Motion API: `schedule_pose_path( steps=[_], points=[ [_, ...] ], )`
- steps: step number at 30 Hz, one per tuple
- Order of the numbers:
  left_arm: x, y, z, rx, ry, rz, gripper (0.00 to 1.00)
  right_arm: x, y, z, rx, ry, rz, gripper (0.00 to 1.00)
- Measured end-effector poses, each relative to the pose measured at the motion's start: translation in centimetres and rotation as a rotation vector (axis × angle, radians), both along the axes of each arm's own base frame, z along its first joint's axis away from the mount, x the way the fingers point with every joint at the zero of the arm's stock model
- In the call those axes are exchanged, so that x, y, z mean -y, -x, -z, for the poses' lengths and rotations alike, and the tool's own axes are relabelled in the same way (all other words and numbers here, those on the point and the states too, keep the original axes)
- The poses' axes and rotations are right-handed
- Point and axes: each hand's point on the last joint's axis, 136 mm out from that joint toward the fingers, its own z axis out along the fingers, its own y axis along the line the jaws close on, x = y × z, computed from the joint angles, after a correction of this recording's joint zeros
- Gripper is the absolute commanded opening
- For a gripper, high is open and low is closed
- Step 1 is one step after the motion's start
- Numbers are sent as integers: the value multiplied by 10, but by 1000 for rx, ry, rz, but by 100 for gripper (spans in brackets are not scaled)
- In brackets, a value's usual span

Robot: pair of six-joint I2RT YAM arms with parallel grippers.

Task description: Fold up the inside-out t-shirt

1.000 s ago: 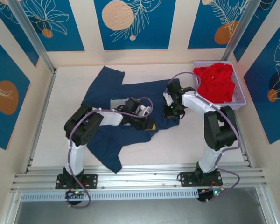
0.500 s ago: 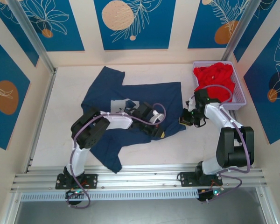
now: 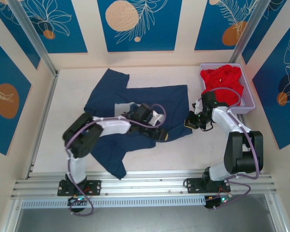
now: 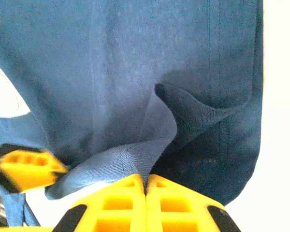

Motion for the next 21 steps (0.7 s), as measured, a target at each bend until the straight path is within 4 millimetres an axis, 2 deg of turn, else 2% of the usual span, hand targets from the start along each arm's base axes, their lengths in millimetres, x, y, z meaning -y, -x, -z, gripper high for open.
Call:
schedule_pose_path(
  steps=[4,7,9,12,14,16,21],
  points=[
    [-66,-13,-38,110,-76,-202,58,-5,-6,-3,24,-4,-4,0],
    [-118,-7,-44,137,-171,-347,58,-7,-9,-5,39,-5,-10,0],
    [-147,8,-34,111,-252,-411,60,-7,-11,-6,48,-7,-8,0],
    [-188,37,-8,42,-387,-485,62,-9,-15,-8,63,-9,-9,0],
    [-207,46,6,10,-470,-518,62,-11,-17,-9,73,-13,-13,0],
    [-218,46,20,-16,-537,-537,62,-13,-18,-11,82,-19,-19,0],
    [-229,34,58,-97,-644,-563,62,-15,-19,-12,89,-28,-23,0]
  ],
)
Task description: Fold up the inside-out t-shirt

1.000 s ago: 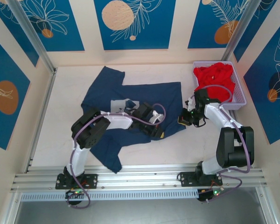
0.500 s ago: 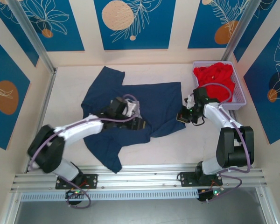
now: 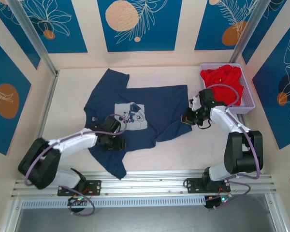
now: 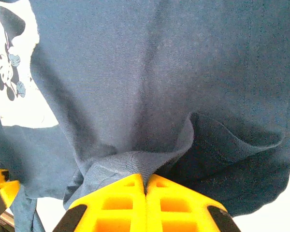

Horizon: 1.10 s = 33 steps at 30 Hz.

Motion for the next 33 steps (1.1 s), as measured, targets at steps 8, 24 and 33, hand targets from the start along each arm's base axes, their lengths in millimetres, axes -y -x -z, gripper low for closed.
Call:
schedule_pose_path(
  steps=[8,24,33],
  points=[
    [73,-89,-10,83,137,50,62,10,-6,-1,4,16,41,0],
    [68,-83,-88,329,200,159,67,22,-35,-9,49,47,76,0],
    [86,23,-37,155,144,254,54,21,-34,-6,39,47,74,0]
  ],
)
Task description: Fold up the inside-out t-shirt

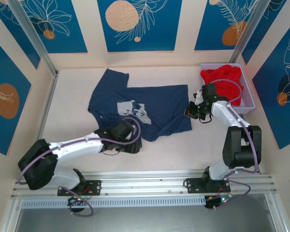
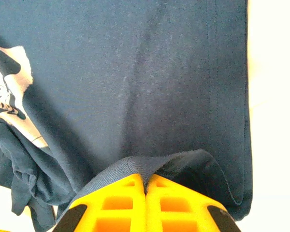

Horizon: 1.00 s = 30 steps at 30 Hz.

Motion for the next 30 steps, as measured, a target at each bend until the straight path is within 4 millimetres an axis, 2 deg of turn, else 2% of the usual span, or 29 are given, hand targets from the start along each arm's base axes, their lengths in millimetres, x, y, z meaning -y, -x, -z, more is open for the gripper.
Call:
schedule_pose_path(
  steps=[4,8,23,28,30],
  points=[
    [-3,2,23,-42,-62,-37,50,0,0,0,-1,-2,-1,0],
    [-3,1,35,-56,-89,-54,49,0,0,0,-1,-3,-1,0],
    [1,0,34,-60,-93,-52,55,-1,0,1,-2,-5,-6,0],
    [4,-1,32,-50,-90,-51,44,-1,0,4,-10,-6,-6,0],
    [11,-5,27,-32,-80,-42,44,-2,0,4,-9,-8,-7,0]
  ],
)
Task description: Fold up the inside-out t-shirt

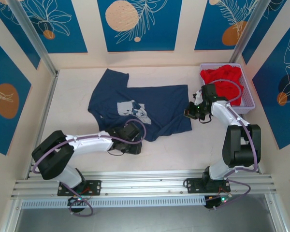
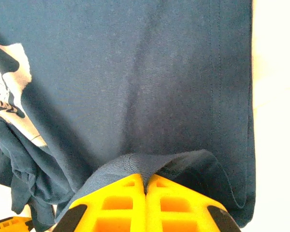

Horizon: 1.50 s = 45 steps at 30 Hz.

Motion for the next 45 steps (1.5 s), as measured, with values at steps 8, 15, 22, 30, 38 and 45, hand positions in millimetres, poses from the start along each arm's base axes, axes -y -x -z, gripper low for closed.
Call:
schedule_pose_path(
  steps=[8,15,22,30,38,45],
  points=[
    [18,-7,-8,40,-20,19,47,0,0,0,-1,0,-1,0],
    [9,-2,3,23,-87,18,44,-1,0,0,-1,0,-2,0],
    [8,-1,6,19,-98,18,33,-1,0,0,-1,0,-2,0],
    [7,-2,8,18,-105,17,19,-1,0,0,-1,0,-3,0],
    [1,1,7,17,-118,16,0,-1,0,0,-1,0,-3,0],
    [-20,1,-45,101,-53,-5,0,-2,1,-7,19,-6,-2,0]
  ],
)
